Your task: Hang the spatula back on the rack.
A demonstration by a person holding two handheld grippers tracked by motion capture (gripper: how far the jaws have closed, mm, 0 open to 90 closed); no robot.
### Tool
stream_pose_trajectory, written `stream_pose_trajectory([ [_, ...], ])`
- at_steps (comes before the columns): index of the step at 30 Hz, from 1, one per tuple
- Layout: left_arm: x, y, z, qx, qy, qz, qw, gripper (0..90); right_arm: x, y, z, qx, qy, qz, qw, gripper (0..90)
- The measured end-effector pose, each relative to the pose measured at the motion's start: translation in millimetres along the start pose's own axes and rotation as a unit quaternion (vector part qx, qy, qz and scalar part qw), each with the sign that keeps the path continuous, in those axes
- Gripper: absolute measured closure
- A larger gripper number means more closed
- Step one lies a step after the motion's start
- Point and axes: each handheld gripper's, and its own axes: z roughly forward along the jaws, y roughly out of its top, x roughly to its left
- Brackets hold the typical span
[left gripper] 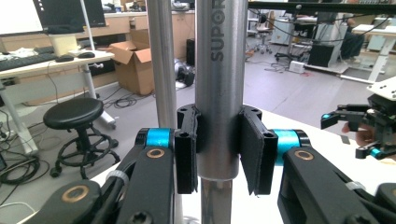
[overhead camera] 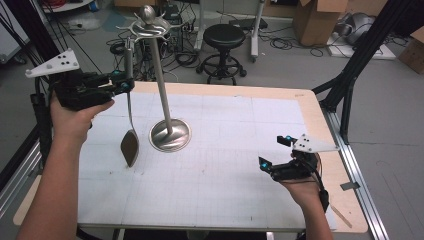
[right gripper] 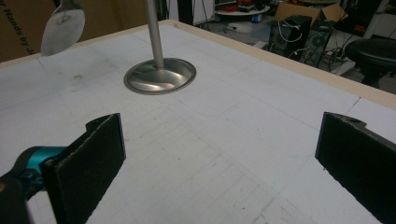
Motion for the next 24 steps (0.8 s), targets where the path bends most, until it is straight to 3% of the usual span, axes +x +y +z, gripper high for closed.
stream_pose_trajectory([
  [24,11.6,-3.7,14.2,0.025,0.026,-0.004,0.9994,69.1,-0.7,-0.1,-1.8,-0.002,0.001,0.004,1.0,0.4],
])
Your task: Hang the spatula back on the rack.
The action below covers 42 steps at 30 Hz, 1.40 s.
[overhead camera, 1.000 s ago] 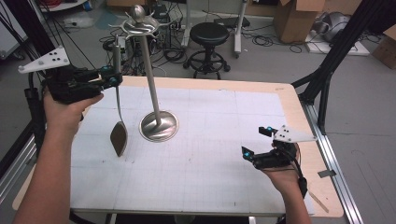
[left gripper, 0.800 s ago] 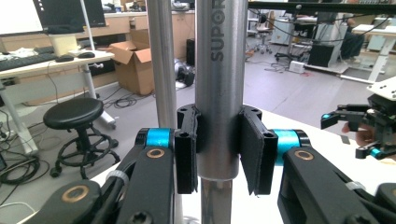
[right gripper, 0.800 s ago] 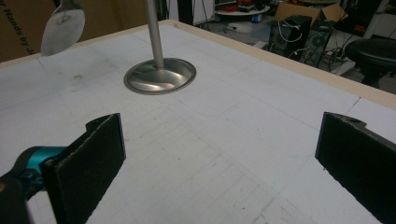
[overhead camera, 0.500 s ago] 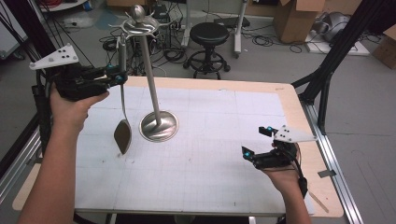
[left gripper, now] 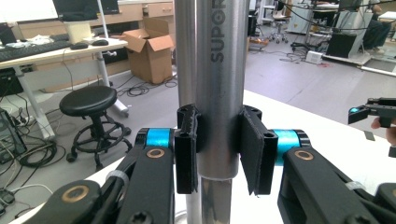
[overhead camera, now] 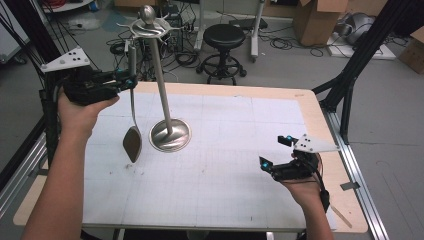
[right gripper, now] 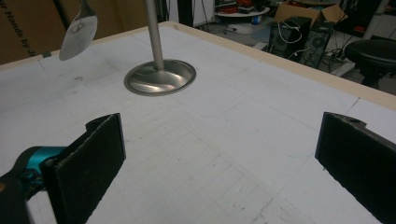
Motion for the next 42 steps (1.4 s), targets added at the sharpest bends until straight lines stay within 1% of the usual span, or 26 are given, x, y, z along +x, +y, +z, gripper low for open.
stream_pose_trajectory([
  [3,2.0,-1.7,1.2,0.002,0.002,-0.003,1.0,69.0,0.0,-0.1,0.2,0.0,-0.001,-0.001,1.0,0.4],
  [9,5.0,-4.6,2.4,-0.004,0.001,-0.011,0.9999,68.9,0.0,-0.5,0.1,0.001,-0.001,0.002,1.0,0.4],
  [13,7.4,-5.3,4.2,-0.005,-0.012,-0.019,0.9997,68.8,0.0,-0.3,0.7,0.0,0.0,-0.002,1.0,0.4],
  [16,7.0,-5.6,6.3,-0.006,-0.01,-0.019,0.9997,68.7,0.4,0.3,0.3,-0.001,0.0,-0.001,1.0,0.4],
  [20,7.9,-6.0,7.7,-0.005,-0.019,-0.024,0.9995,68.5,-0.3,0.9,-2.4,-0.005,-0.001,-0.002,1.0,0.4],
  [23,7.9,-6.0,7.7,-0.003,-0.019,-0.025,0.9995,68.2,-0.3,0.8,-2.8,-0.005,-0.002,-0.002,1.0,0.4],
  [25,7.8,-6.0,6.8,-0.002,-0.017,-0.021,0.9996,67.9,0.0,0.7,-2.4,-0.004,0.0,-0.001,1.0,0.4],
  [29,8.1,-5.6,4.5,-0.001,-0.011,-0.026,0.9996,66.9,0.4,0.7,-2.0,-0.004,-0.001,-0.001,1.0,0.4],
  [31,9.7,-5.2,2.0,-0.007,-0.017,-0.034,0.9993,64.4,0.4,0.7,-2.0,-0.004,-0.001,-0.001,1.0,0.4],
  [33,10.9,-4.5,-1.2,-0.01,-0.015,-0.039,0.9991,60.7,0.5,0.9,-2.1,-0.004,-0.001,0.0,1.0,0.4],
  [36,11.6,-4.1,-5.8,-0.013,-0.015,-0.04,0.999,58.3,0.7,1.2,-1.7,-0.004,-0.001,-0.004,1.0,0.4],
  [38,10.5,-4.0,-8.2,-0.012,-0.014,-0.038,0.9991,56.7,1.2,1.3,-1.1,-0.004,0.001,-0.004,1.0,0.4],
  [41,10.0,-4.9,-10.5,-0.016,-0.02,-0.04,0.9989,52.9,1.5,1.6,-1.0,-0.004,0.001,-0.002,1.0,0.4],
  [42,10.1,-5.2,-11.2,-0.014,-0.017,-0.041,0.9989,52.7,1.6,1.8,-0.8,-0.004,0.001,-0.003,1.0,0.4],
])
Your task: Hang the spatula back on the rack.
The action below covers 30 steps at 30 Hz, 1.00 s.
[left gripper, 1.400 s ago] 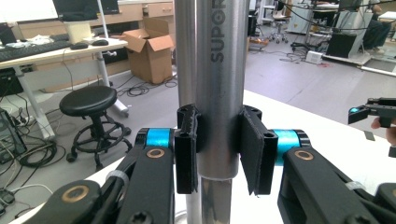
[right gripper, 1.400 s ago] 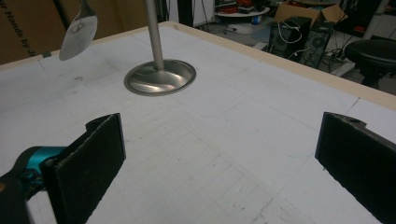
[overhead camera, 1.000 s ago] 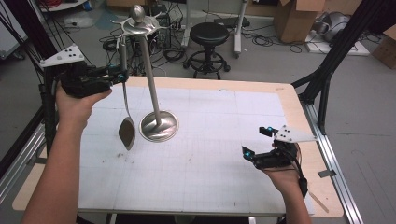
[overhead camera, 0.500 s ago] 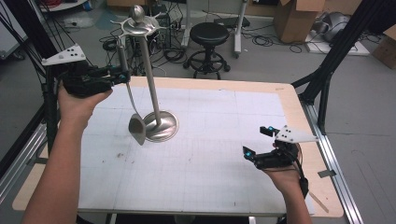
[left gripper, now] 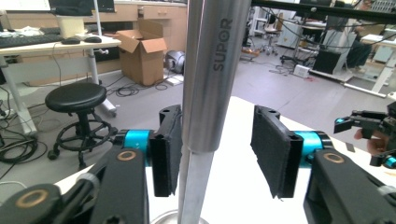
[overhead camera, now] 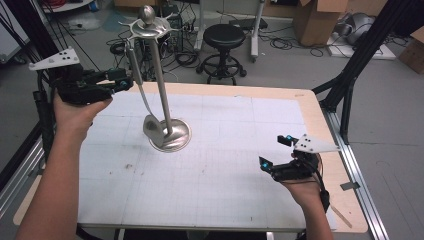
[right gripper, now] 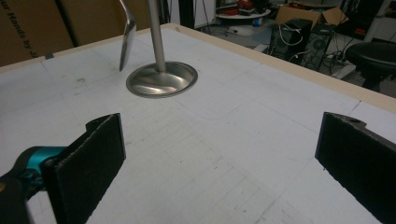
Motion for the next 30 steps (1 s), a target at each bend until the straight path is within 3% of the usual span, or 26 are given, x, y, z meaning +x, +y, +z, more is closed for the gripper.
stream_pose_trajectory([
  [9,-7.9,-4.9,-5.4,0.008,0.003,0.011,0.9999,46.7,-0.5,-0.4,-0.7,0.001,0.0,0.003,1.0,0.4],
  [17,-14.1,-22.6,-12.6,0.012,0.005,0.005,0.9999,40.6,-1.2,-0.9,-1.3,-0.003,0.002,0.006,1.0,0.4],
  [30,-29.9,-49.4,-22.6,-0.003,-0.024,0.004,0.9997,37.5,-1.2,-1.9,-0.5,-0.004,0.004,0.006,1.0,0.4],
])
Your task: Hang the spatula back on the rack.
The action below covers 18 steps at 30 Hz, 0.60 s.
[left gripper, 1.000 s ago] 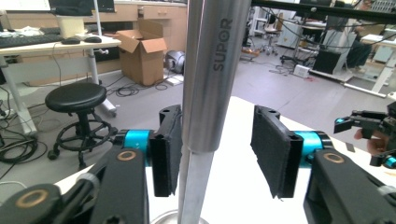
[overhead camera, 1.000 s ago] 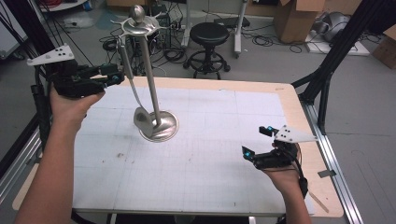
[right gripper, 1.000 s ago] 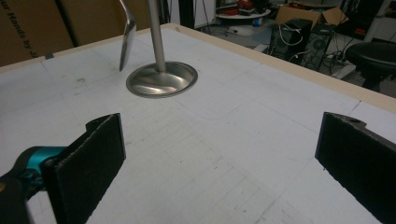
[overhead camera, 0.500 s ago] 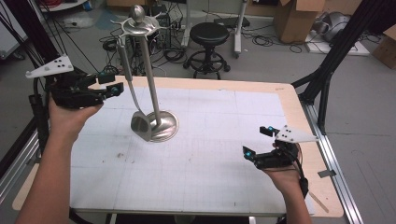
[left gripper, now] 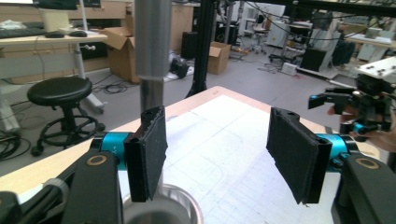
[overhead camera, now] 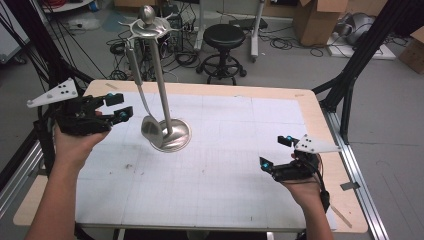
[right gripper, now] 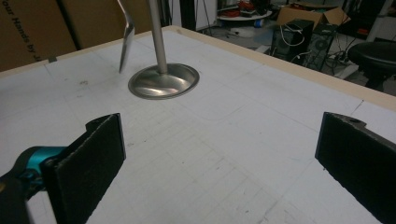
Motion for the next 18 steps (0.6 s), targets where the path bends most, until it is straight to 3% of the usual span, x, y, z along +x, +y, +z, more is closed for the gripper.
stream_pose_trajectory([
  [4,-1.9,-7.8,-4.6,-0.008,0.012,0.004,0.9999,36.4,0.0,0.0,0.3,0.001,0.0,0.002,1.0,0.4],
  [13,-6.9,-33.4,-6.7,-0.01,-0.005,-0.006,0.9999,29.2,-0.5,-0.2,-0.7,0.001,-0.003,0.002,1.0,0.4],
  [18,-13.4,-49.1,-3.7,0.006,-0.01,0.0,0.9999,22.5,-0.4,-0.4,-0.5,0.002,-0.004,0.001,1.0,0.4],
])
